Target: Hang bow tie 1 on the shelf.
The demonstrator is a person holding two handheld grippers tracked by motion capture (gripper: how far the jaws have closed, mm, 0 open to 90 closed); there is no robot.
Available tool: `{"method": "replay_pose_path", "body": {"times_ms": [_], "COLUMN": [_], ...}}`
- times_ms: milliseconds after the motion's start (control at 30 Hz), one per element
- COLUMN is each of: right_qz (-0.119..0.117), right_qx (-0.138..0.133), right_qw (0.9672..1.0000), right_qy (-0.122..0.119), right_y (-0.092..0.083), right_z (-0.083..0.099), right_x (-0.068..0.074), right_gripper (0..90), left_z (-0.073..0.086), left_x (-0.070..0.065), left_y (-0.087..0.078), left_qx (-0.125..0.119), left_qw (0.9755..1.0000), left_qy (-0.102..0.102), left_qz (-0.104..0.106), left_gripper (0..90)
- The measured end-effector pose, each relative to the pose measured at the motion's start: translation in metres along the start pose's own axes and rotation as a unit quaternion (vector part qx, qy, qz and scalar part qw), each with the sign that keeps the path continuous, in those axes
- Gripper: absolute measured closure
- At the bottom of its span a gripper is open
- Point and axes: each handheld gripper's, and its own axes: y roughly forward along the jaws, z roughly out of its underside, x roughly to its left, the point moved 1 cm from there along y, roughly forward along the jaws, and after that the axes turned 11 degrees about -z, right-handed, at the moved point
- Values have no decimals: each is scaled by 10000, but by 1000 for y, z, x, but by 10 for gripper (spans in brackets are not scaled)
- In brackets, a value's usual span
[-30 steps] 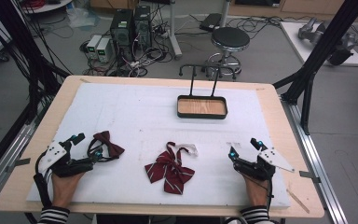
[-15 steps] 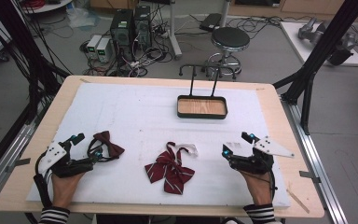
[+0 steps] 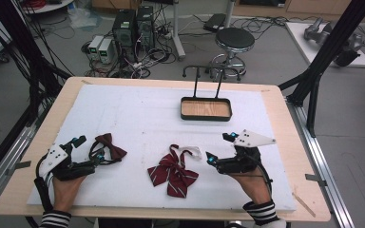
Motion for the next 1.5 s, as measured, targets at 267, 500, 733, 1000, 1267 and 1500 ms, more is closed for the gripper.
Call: {"method": "replay_pose_path", "body": {"times_ms": [267, 500, 733, 1000, 1267, 1500], "right_qz": [-356, -583, -921, -1039, -1187, -1154], "right_qx": [373, 869, 1478, 1872, 2257, 2527], "right_qw": [9986, 9944, 9847, 9768, 9669, 9606], "right_qy": [109, 112, 45, -54, -24, 61], "right_y": [17, 33, 58, 77, 95, 109], "right_z": [-12, -19, -20, -22, -22, -21], "right_x": [6, 12, 21, 28, 31, 32], "right_gripper": [132, 164, 180, 200, 300, 332], "left_z": [0, 0, 0, 0, 0, 0], "left_x": [0, 0, 0, -1, 0, 0], "left_y": [0, -1, -1, -1, -1, -1], "left_qx": [-1, -10, -30, -35, -35, -37], "left_qw": [10000, 10000, 10000, 10000, 10000, 10000], "left_qy": [6, 14, 22, 25, 11, 8], "left_qz": [3, 0, -9, -15, -22, -25], "left_gripper": [123, 122, 123, 123, 123, 123]}}
